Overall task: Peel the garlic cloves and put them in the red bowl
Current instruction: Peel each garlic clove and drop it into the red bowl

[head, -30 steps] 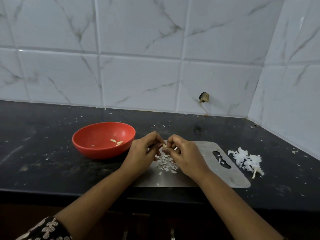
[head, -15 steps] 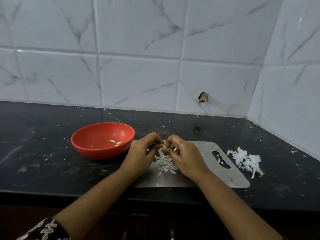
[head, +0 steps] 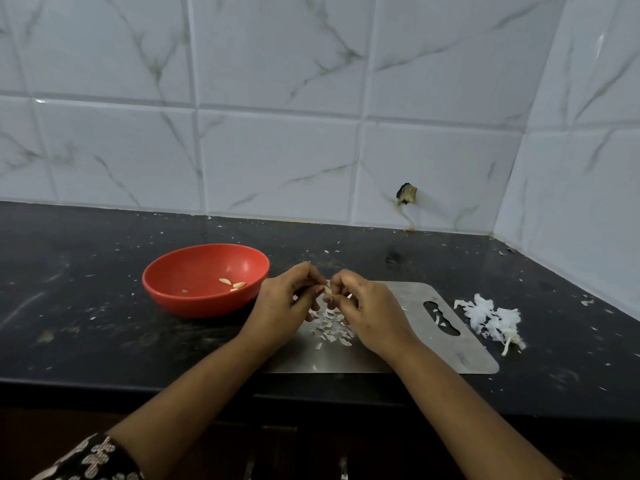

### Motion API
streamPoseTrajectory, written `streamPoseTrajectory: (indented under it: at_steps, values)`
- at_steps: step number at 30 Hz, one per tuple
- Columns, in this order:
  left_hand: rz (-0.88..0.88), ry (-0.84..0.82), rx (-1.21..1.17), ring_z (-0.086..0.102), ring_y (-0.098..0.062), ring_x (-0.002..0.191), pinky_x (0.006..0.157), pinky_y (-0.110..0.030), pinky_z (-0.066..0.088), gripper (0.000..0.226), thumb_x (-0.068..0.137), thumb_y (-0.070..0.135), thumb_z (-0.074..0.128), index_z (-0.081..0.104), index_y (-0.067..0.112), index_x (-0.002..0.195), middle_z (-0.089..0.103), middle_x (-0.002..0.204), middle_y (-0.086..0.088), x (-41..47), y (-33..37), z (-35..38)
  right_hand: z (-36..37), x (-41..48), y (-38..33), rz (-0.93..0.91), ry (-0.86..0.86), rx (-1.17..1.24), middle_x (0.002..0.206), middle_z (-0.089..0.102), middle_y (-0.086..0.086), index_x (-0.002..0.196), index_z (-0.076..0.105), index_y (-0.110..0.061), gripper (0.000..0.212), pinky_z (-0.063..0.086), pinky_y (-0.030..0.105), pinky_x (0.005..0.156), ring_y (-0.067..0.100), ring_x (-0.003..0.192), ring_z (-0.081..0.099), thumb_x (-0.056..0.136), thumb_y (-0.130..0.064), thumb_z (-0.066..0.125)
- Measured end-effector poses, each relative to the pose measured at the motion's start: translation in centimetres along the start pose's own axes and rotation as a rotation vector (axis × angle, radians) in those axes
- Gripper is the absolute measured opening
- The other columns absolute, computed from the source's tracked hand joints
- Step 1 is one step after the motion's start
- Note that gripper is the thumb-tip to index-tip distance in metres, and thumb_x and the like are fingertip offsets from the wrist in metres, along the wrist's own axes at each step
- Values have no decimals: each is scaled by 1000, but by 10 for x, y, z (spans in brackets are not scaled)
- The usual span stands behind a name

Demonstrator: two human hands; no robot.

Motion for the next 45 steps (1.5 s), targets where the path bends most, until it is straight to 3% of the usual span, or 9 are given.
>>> streamPoseTrajectory:
  at_steps: [6,10,13,17,25,31,39,43,45]
  values:
    - [-43,-15,-36,67,-11,70,55,-22,55,3,90,7,63,62,10,92,68,79,2,1,0,0,-2,0,1,11,33,46,69,60,-10,82,51,-27,16,52,34,55,4,56,57,95,-23,59]
    - [-114,-12,-90,67,-14,71,56,-22,54,2,90,9,63,62,9,91,69,80,-2,1,-2,0,-3,-1,0,-13,52,-2,66,54,-10,84,49,-28,15,44,30,51,7,54,51,94,-25,59]
    - [-224,-23,-222,68,-15,71,58,-26,55,3,90,10,63,62,8,90,71,78,-4,2,-4,0,-5,-1,-5,-82,107,-87,79,52,-13,86,52,-24,11,34,18,54,3,61,46,94,-21,59]
    - [-333,-74,-369,66,-14,70,58,-27,53,6,93,11,58,61,6,90,71,77,-3,3,-5,2,-6,1,-6,-126,152,-34,97,50,-12,89,56,-18,8,39,14,64,2,75,49,94,-15,60]
    - [-317,-122,-405,66,-16,73,59,-27,52,7,93,12,58,60,8,98,72,88,-7,2,-2,3,-5,2,-3,-130,161,50,78,56,-5,86,55,-18,13,48,33,61,12,71,54,93,-7,59]
    - [-313,-114,-430,67,-17,76,60,-26,53,12,92,11,58,63,10,103,73,89,-6,2,-2,2,-6,1,-5,-124,183,91,77,58,-6,85,54,-18,15,46,27,59,10,70,55,92,-7,60]
    - [-345,-55,-506,65,-14,75,58,-25,54,12,93,4,56,64,7,102,72,93,-9,3,-4,2,-5,3,4,41,145,46,77,60,-11,79,57,-24,18,50,26,56,11,61,57,87,-13,68]
    - [-348,-48,-482,66,-14,76,58,-26,54,15,92,2,56,65,10,102,72,97,-9,3,-5,2,-2,2,8,129,72,-59,86,63,-13,87,62,-28,12,33,12,55,1,58,48,88,-18,68]
    - [-347,-48,-483,66,-15,75,58,-26,54,14,92,2,57,64,9,102,72,97,-9,3,-5,2,-3,2,9,137,90,-63,86,64,-14,89,62,-30,8,32,13,53,1,53,48,88,-24,68]
Point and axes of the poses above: each hand's wrist, its own x-axis towards the middle knuckle, its own z-axis out of the palm, y = z × x, the point moved 3 cm from there along x, towards the middle knuckle
